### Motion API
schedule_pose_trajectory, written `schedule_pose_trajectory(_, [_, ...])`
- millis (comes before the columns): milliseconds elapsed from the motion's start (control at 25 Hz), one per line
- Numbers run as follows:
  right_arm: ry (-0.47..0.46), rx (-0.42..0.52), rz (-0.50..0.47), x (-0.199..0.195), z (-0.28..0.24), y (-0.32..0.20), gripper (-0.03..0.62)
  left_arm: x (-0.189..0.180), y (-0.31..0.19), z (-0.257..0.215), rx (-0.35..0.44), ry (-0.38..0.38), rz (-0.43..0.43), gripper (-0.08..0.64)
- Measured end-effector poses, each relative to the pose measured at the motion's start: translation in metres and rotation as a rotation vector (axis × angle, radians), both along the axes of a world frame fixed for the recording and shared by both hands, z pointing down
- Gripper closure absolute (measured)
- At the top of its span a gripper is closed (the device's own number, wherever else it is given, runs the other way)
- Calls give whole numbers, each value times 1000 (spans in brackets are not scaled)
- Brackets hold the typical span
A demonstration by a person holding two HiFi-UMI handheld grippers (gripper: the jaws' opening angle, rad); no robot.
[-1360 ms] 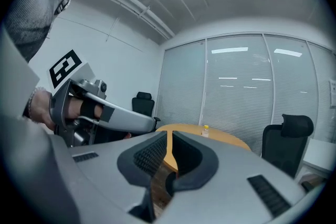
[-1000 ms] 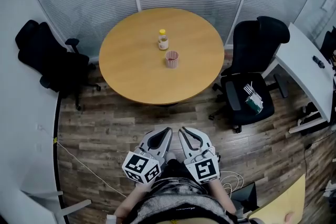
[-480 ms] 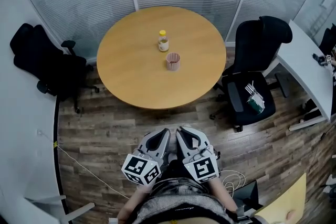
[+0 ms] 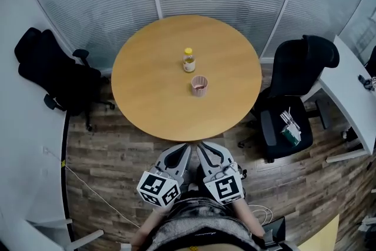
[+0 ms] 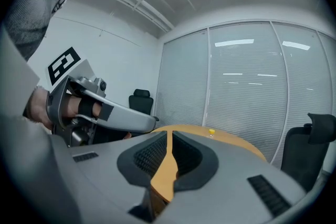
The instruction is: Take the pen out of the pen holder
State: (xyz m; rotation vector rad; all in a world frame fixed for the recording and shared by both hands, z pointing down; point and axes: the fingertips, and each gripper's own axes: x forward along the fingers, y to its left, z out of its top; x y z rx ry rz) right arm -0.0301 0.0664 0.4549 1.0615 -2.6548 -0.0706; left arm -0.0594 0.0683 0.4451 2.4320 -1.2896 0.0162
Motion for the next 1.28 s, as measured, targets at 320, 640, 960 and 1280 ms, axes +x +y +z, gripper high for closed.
schedule_pose_trajectory(320, [-18,-3,-50,1,-9,-70,549,3,-69,-6,-3,-6,-53,555])
schedule_pose_trajectory(640, [-24,-12,-84,16,-6,-115,549,20,-113,-4,-14,-22,-79,555])
schedule_pose_trajectory(960, [-40,-32,-107,24,2,-151,549,28,-141,6,-40,6,-114,555])
schedule_pose_trajectory(1280, [-25,-42,-86,12,7,-176,549,15,-169,11,-53,26,-92,555])
